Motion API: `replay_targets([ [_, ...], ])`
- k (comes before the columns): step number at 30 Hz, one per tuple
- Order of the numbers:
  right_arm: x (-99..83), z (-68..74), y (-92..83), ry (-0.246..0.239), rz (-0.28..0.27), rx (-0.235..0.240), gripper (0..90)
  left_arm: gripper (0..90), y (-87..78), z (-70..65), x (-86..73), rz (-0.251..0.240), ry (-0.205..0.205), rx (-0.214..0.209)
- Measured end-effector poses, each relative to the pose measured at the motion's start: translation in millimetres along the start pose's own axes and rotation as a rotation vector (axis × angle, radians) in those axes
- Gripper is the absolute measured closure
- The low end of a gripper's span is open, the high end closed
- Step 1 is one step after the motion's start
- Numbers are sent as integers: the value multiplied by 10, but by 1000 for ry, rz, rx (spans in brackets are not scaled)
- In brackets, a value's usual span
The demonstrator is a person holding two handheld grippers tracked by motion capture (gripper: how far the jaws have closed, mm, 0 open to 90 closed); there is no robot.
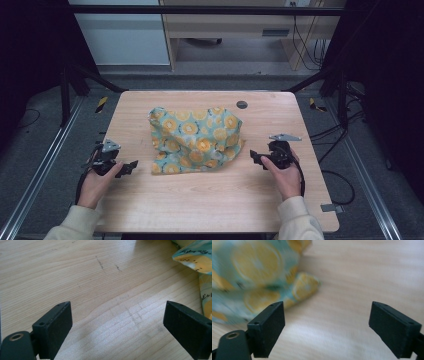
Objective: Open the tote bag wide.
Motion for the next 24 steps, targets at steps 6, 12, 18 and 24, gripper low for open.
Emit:
replay_targets([
  [6,520,181,-74,-103,-15,32,155,87,9,-15,-4,9,4,1],
  [12,914,382,47,-184,9,50,178,88,13,-43,-2,13,16,0],
  [18,1270,533,306,-236,65,66,217,91,17,-40,-5,9,7,-7],
  [24,1509,629,497,-231,84,107,290,96,27,-44,3,11,12,-9],
])
Point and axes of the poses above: each handheld gripper's, and its own axes: y roughly forward along the jaws, x roughly out of its top, z roughly to its left, the point moved 1 cm from there along y, roughly forward along the jaws, and after that the axes turned 5 degrees about z, right-handed, at the moved point
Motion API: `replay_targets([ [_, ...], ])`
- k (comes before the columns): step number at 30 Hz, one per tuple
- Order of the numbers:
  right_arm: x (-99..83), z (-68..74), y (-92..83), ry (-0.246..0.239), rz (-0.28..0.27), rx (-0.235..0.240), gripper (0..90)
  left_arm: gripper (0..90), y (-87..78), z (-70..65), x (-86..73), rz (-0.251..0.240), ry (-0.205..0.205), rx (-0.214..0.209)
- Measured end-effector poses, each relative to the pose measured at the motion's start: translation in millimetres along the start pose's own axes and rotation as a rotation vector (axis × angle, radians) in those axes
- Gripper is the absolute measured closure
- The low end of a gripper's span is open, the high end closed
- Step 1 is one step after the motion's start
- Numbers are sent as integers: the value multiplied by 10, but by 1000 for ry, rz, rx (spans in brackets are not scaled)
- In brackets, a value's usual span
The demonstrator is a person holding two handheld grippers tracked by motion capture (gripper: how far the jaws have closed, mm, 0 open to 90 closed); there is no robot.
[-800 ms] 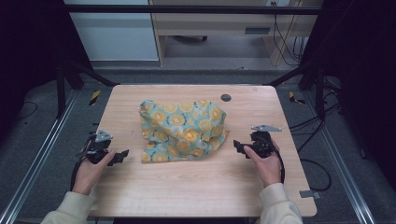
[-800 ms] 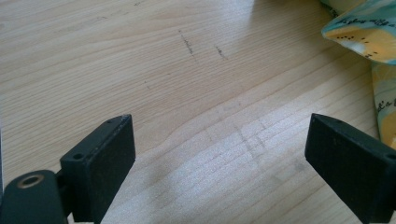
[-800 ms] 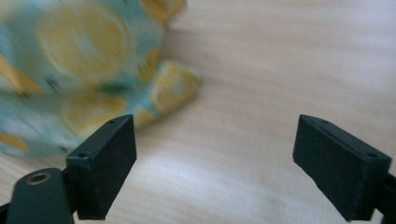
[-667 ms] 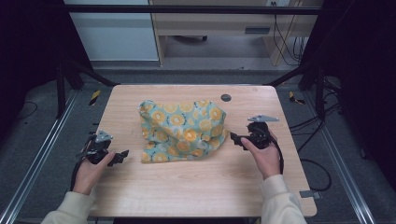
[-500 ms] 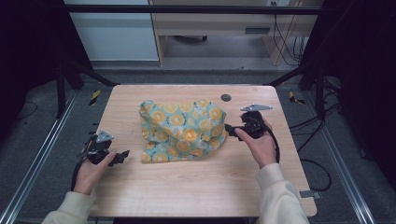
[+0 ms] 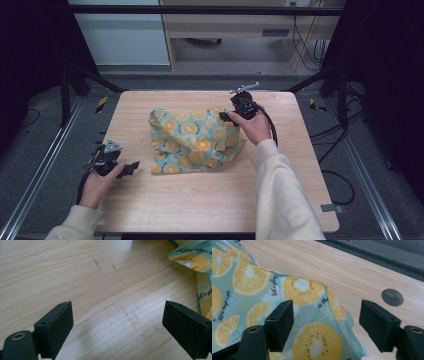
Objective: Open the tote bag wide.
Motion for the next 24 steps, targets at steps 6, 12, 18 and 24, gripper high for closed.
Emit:
replay_targets([
  [6,17,38,97,-23,38,34,576,98,-7,-10,7,-6,0,-1],
  [12,-13,124,24,-94,19,56,869,101,-6,-6,14,0,3,-1],
  [18,-37,256,-183,-125,-48,78,900,103,-23,-10,23,-8,5,1],
  [24,-102,467,-589,-168,-147,114,900,112,-30,-17,25,-9,4,8],
])
Point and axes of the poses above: each handheld gripper's, and its own axes: y roughly forward along the jaws, x roughly out of its top, z roughly to its left, the point moved 1 cm from there along y, roughly forward along the jaws, and after that the axes turned 5 degrees about z, right-handed, at the moved point
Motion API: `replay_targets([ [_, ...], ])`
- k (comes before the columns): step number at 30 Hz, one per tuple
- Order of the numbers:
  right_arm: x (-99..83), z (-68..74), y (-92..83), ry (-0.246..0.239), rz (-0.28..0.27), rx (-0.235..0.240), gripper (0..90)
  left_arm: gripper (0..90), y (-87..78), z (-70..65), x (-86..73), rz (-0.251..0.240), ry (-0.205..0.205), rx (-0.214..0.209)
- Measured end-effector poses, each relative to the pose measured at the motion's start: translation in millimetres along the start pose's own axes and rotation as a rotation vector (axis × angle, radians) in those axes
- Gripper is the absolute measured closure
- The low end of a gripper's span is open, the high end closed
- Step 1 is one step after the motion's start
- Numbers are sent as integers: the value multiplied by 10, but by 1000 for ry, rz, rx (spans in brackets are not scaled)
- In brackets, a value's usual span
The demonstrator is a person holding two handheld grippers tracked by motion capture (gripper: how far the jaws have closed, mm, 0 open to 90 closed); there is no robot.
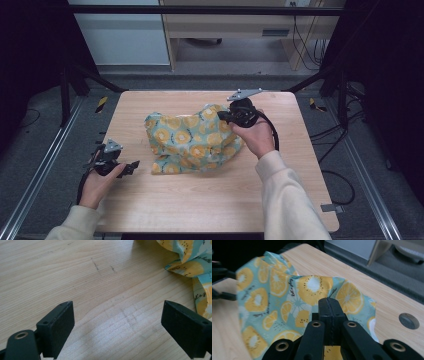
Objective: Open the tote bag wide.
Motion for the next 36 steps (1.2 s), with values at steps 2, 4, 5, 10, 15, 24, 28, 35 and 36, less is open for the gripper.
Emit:
replay_targets([
  [2,3,42,-55,-8,-10,4,900,115,-5,-1,3,1,1,2],
  [4,24,157,-213,-37,-40,14,900,119,-10,3,4,0,2,3],
  [5,24,157,-213,-37,-40,14,900,121,-10,3,4,0,2,3],
  [10,59,310,-394,-72,-71,19,900,129,-33,5,8,-11,-6,4],
  [15,110,384,-516,-97,-89,13,900,138,-75,12,32,-28,-12,12],
  [24,1,449,-687,-106,-97,25,900,212,-261,-3,223,-90,17,12],
  [28,-28,448,-716,-103,-97,25,900,222,-303,-33,301,-97,30,0],
  [35,-63,443,-713,-111,-77,21,900,231,-308,-80,399,-62,66,-22],
  [36,-66,450,-717,-115,-71,20,900,233,-311,-81,416,-58,69,-26],
])
Point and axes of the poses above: each handheld gripper's, and its own axes: y roughly forward along the jaws, x roughly out of its top, z roughly to its left, the point moved 1 cm from there along y, roughly forward along the jaws, and after that the axes turned 5 degrees about z, right-handed, at the moved point
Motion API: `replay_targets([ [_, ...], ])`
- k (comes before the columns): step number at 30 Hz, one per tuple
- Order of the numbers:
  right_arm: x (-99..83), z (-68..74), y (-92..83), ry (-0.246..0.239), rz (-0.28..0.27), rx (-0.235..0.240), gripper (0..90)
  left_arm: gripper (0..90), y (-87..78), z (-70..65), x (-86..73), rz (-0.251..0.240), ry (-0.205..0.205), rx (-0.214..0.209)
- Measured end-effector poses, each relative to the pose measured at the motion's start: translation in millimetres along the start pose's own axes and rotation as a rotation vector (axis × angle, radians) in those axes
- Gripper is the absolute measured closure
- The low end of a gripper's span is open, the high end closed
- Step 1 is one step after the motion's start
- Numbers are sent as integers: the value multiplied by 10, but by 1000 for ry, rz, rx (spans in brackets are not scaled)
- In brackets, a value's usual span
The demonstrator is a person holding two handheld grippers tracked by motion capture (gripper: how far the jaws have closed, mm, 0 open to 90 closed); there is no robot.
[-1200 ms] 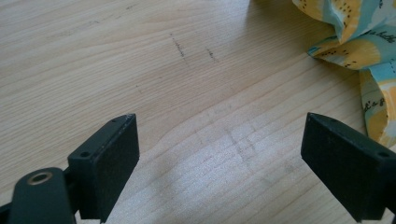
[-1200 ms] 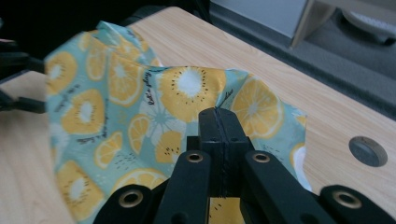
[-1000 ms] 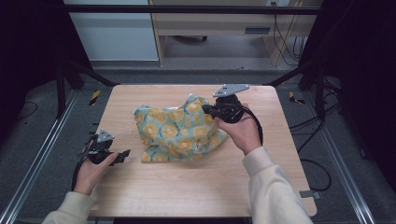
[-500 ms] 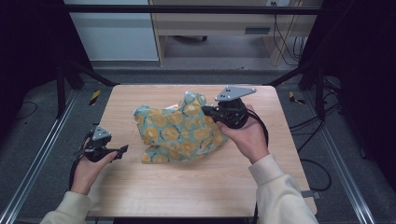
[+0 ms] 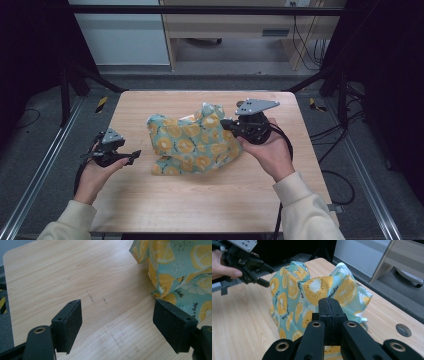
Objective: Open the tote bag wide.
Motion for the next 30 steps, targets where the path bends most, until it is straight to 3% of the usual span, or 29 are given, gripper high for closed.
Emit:
replay_targets([
  [7,-19,56,-44,-40,45,3,900,233,-87,-2,200,45,69,-31],
  [14,-31,90,-71,-71,81,0,900,259,-106,34,376,70,123,-13],
  [19,-80,121,-73,-77,92,9,900,306,-179,63,515,48,135,-41],
  [24,-126,136,-71,-74,96,17,900,329,-257,30,689,40,172,-58],
  [26,-151,152,-69,-77,100,23,900,330,-251,-8,799,34,180,-87],
  [30,-195,187,-71,-82,104,34,900,334,-248,-73,897,33,209,-81],
])
Point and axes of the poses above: each handheld gripper's, and its own axes: y roughly forward along the jaws, x roughly out of its top, z roughly to its left, the point moved 1 cm from there along y, roughly forward along the jaws, and after that the axes turned 5 degrees about z, right-handed, at the moved point
